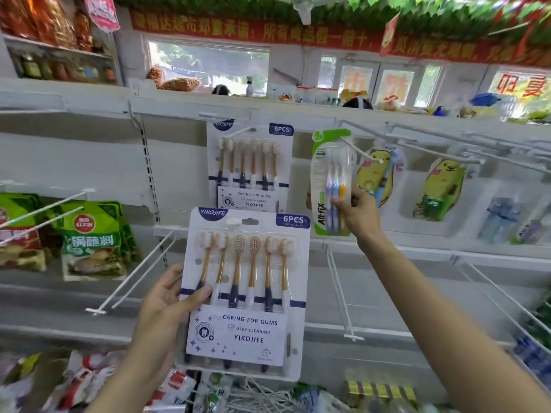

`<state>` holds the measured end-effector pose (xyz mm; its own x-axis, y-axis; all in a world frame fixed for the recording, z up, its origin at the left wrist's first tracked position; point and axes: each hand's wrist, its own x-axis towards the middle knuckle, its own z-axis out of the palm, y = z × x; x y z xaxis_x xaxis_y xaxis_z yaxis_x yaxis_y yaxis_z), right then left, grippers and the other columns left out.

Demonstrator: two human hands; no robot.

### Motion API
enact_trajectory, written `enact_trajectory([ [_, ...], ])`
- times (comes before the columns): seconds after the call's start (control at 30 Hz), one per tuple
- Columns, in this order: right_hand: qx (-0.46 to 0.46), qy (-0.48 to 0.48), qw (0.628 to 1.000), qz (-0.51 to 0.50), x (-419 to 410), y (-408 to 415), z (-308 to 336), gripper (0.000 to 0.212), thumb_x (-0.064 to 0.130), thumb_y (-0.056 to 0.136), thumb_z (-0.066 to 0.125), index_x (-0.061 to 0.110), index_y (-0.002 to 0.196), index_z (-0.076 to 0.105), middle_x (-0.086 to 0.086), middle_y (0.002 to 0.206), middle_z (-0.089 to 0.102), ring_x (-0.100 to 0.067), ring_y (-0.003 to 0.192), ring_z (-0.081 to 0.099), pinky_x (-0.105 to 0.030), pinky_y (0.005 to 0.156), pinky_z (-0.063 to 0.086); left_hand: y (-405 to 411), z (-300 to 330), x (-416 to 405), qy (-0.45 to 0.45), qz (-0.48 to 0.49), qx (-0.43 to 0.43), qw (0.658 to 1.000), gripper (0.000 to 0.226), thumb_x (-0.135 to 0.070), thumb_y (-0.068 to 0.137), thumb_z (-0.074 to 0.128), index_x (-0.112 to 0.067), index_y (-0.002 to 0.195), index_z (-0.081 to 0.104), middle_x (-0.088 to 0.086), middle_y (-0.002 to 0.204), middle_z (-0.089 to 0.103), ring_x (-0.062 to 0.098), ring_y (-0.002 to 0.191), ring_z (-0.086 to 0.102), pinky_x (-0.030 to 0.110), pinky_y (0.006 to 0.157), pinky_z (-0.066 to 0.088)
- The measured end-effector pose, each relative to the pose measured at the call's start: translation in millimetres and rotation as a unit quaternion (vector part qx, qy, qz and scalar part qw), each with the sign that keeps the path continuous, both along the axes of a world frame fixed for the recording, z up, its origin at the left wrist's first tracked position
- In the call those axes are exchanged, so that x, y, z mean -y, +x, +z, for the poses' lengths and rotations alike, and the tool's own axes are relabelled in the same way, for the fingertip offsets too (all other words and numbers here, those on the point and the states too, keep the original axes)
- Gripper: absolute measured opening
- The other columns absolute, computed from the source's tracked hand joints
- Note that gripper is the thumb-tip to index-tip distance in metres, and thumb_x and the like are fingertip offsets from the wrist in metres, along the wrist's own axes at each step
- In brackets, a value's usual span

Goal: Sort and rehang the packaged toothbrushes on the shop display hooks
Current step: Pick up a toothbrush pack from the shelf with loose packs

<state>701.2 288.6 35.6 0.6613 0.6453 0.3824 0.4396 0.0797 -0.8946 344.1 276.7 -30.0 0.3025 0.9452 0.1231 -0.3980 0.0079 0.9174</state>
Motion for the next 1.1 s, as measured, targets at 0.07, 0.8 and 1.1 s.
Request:
enact_trajectory([
  [0.07,-0.005,0.01,1.0,0.002,4,-5,1,0.007,0.013,0.094,0.066,0.012,0.101,0.068,-0.009,0.096,0.073,-0.019,0.085,0.07,-0.038,0.082,0.059,-1,2,2,-0.001,-0.012,-0.007,1.0,0.068,-0.023,0.044,0.094,-0.02,0.106,0.067,0.003,0.104,0.077,0.028,0.1,0.072,0.045,0.088,0.053],
  [0.8,-0.015,0.085,0.994,0.07,179,-87,-17,0.024,0.017,0.089,0.068,-0.001,0.104,0.064,-0.019,0.1,0.071,-0.029,0.096,0.069,-0.039,0.086,0.055,5,-10,23,-0.002,-0.141,-0.02,0.99,0.063,-0.006,0.063,0.085,-0.012,0.12,0.061,0.008,0.11,0.075,0.026,0.095,0.074,0.032,0.071,0.063],
  [1.1,-0.048,0.119,0.992,0.016,260,-30,-34,0.016,0.006,0.091,0.064,-0.002,0.105,0.066,-0.013,0.098,0.074,-0.02,0.092,0.071,-0.027,0.08,0.056,60,0,68,-0.014,-0.154,-0.021,0.988,0.114,-0.047,0.013,0.1,-0.021,0.117,0.063,0.006,0.109,0.076,0.029,0.099,0.073,0.049,0.09,0.052],
])
